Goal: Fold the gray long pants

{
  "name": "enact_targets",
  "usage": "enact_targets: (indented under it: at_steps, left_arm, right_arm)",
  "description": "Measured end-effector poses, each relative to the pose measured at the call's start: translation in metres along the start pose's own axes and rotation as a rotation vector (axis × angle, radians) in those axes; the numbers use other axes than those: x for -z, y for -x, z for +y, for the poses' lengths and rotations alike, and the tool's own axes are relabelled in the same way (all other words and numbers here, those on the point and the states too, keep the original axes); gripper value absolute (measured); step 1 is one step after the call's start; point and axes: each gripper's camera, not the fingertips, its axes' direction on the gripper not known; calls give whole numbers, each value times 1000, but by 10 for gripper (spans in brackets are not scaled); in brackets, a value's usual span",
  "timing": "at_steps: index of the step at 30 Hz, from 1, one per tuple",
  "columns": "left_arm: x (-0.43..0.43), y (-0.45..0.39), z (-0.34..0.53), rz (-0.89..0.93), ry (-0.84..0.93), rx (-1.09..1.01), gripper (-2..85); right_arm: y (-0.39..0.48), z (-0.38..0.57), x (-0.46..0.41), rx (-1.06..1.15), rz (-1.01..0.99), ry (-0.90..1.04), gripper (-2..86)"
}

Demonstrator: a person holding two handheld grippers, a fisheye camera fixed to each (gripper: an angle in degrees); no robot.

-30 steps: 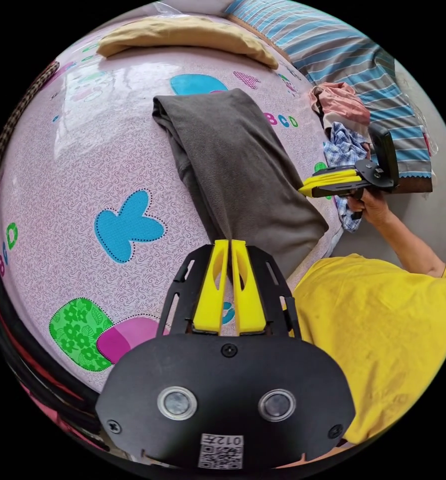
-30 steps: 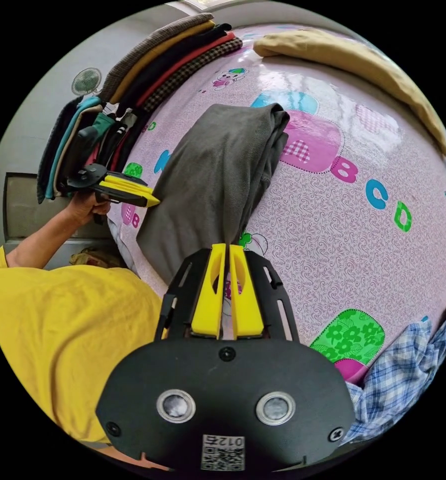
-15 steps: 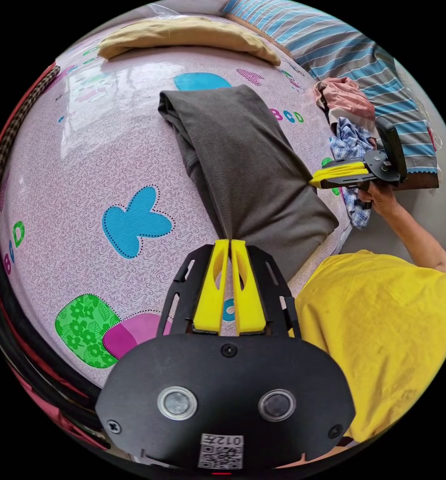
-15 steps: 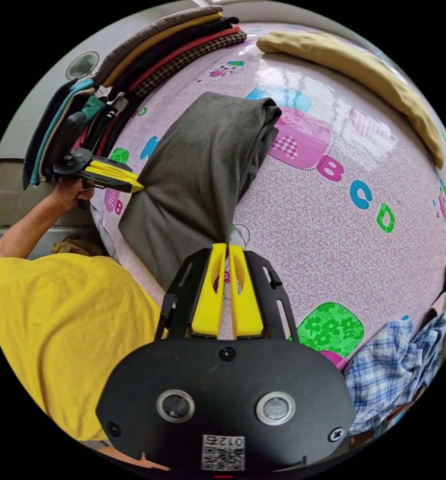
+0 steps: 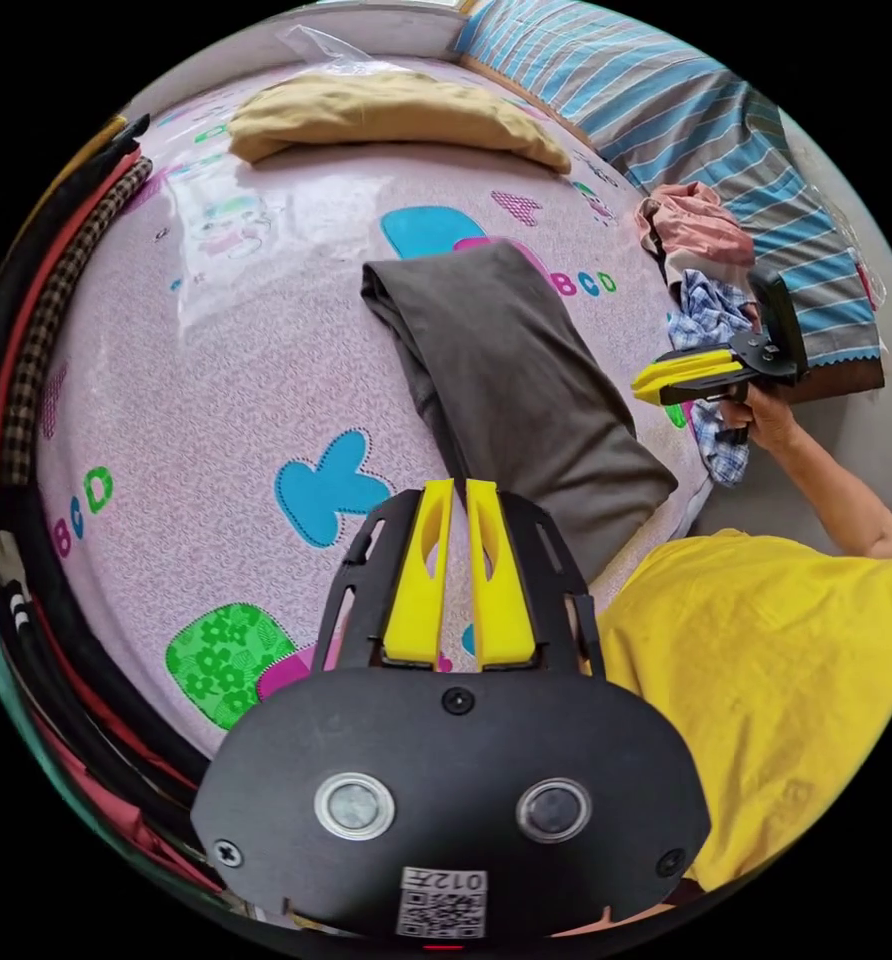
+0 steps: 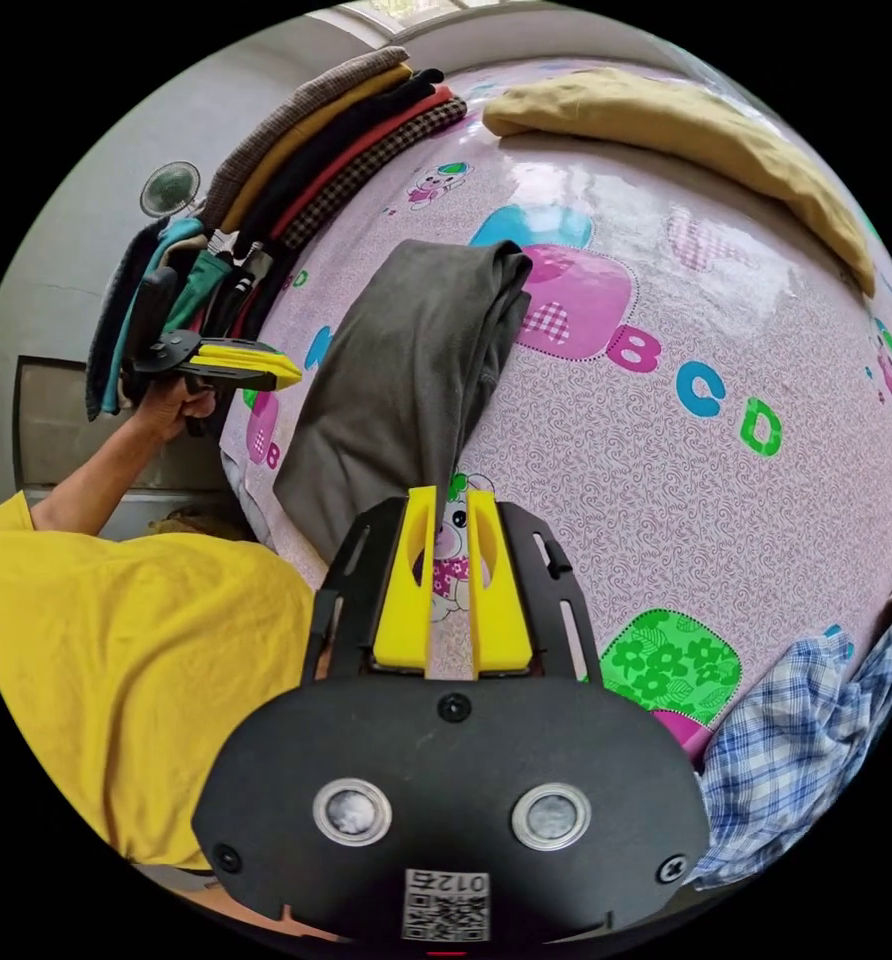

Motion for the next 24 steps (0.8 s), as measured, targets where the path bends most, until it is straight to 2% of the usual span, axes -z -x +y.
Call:
enact_targets:
  at_steps: [7, 12, 17, 19, 22, 24]
  left_arm:
    - [-33, 19, -49, 0, 80, -14, 6]
    - [-45, 23, -49, -80, 115, -56, 4]
    - [-55, 51, -39, -51, 113, -11, 4]
    - [-69, 67, -33, -184, 209, 51, 4]
    - [-54, 87, -24, -26, 116, 48, 5]
    - [-35, 102, -23, 22, 21, 95, 5]
  right_arm:
    - [-7, -52, -21, -23, 3, 46, 23]
    - [-18, -58, -24, -36, 61, 73, 12]
    - [-36, -55, -23, -56, 58, 69, 11]
    - [-41, -55, -28, -64, 93, 82, 13]
    - [-51, -54, -23, -75, 0, 66, 21]
    - [-56, -55, -11, -94, 12, 23, 26]
